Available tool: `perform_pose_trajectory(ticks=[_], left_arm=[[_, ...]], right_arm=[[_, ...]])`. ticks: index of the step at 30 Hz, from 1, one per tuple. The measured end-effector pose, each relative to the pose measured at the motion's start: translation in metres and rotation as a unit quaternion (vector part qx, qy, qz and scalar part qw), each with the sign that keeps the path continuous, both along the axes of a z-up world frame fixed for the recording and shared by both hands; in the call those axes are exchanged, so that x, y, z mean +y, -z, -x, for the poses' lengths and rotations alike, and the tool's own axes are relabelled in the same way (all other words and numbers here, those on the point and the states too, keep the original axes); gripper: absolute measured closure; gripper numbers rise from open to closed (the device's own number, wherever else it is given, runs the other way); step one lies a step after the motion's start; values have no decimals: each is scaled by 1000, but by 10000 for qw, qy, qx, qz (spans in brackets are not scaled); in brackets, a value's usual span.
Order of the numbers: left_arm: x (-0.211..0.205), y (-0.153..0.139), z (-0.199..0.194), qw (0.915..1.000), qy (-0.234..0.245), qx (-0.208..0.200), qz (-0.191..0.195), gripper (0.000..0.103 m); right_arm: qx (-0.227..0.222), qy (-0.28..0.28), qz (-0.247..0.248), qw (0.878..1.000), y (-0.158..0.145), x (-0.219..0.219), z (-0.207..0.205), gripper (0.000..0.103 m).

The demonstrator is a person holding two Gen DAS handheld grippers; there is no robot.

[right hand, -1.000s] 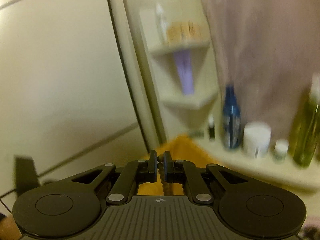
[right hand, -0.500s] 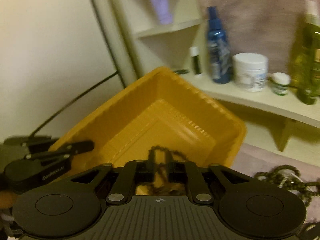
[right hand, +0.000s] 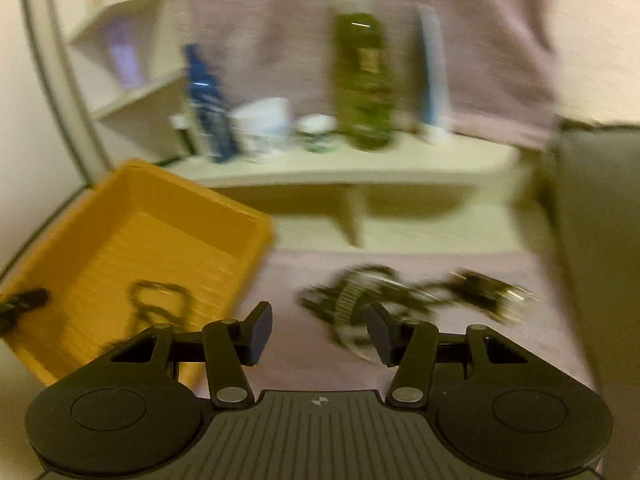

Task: Organize jewelry
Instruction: 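Grasp the black leather band from the cloth with the right gripper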

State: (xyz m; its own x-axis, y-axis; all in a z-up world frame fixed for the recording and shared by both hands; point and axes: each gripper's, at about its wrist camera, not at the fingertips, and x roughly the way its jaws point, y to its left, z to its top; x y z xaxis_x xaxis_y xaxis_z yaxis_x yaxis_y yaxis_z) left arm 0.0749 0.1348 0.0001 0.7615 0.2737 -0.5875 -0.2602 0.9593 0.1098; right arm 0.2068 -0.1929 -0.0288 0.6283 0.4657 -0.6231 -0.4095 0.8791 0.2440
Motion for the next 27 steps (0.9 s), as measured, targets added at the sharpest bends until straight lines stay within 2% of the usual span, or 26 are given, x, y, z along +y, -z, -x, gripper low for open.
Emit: perform_pose_trajectory(ticks=[10, 13, 15, 16, 21, 27], left_arm=[[-1, 1, 0, 10000, 0, -1, -19, 98], [-1, 1, 0, 10000, 2, 1, -21, 98], [-1, 1, 0, 10000, -2, 1, -18, 98], [-1, 1, 0, 10000, 1, 2, -24, 98], [-1, 1, 0, 10000, 5, 6, -30, 98], [-1, 1, 0, 10000, 6, 6, -26, 98]], right_arm=[[305, 854, 366, 9952, 28, -64, 12, 50], [393, 846, 343, 9950, 33, -68, 10, 48], [410, 801, 335, 9954, 34, -65, 8, 34], [428, 786, 307, 9955, 35, -64, 7, 32], [445, 495, 461, 9967, 42, -45, -4, 24], [494, 301, 704, 9958, 54, -37, -19, 21]])
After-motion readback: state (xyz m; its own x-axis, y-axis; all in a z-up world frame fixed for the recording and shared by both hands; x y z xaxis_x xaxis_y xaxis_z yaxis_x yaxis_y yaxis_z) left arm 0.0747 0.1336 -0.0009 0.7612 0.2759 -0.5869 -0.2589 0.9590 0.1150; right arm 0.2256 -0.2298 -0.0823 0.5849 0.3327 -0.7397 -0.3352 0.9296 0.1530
